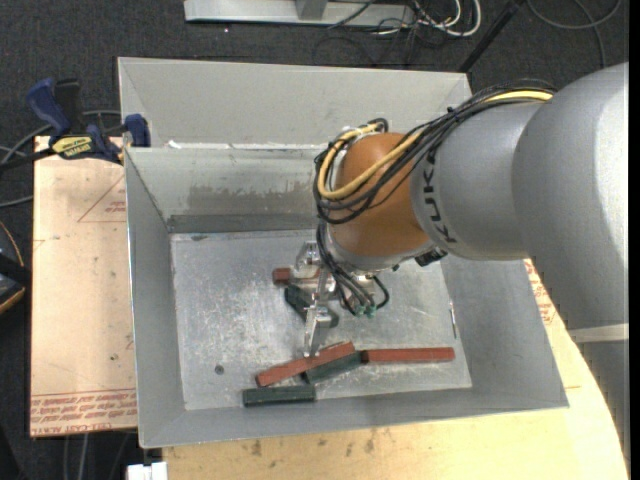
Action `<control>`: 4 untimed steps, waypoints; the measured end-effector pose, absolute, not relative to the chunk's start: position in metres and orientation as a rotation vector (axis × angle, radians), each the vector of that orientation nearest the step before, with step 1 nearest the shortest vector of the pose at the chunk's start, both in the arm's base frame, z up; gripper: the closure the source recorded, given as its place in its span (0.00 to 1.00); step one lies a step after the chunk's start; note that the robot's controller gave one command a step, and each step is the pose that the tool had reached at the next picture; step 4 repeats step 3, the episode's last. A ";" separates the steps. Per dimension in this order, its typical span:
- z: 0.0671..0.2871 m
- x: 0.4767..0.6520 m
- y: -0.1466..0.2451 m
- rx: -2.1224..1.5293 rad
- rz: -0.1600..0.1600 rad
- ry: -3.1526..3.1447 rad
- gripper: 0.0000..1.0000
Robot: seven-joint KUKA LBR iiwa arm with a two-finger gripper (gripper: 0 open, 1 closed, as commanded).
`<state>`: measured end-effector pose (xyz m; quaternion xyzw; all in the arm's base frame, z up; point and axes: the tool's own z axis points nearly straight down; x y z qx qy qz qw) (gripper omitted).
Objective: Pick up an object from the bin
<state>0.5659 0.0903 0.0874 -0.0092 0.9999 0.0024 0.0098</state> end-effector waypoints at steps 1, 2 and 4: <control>0.082 0.561 0.089 -0.028 0.003 3.138 1.00; 0.082 0.561 0.089 -0.028 0.003 3.138 1.00; 0.219 0.565 0.105 -0.027 0.002 3.139 1.00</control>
Offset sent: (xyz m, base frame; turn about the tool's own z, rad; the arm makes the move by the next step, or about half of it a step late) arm 0.0000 0.0000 0.0000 0.0000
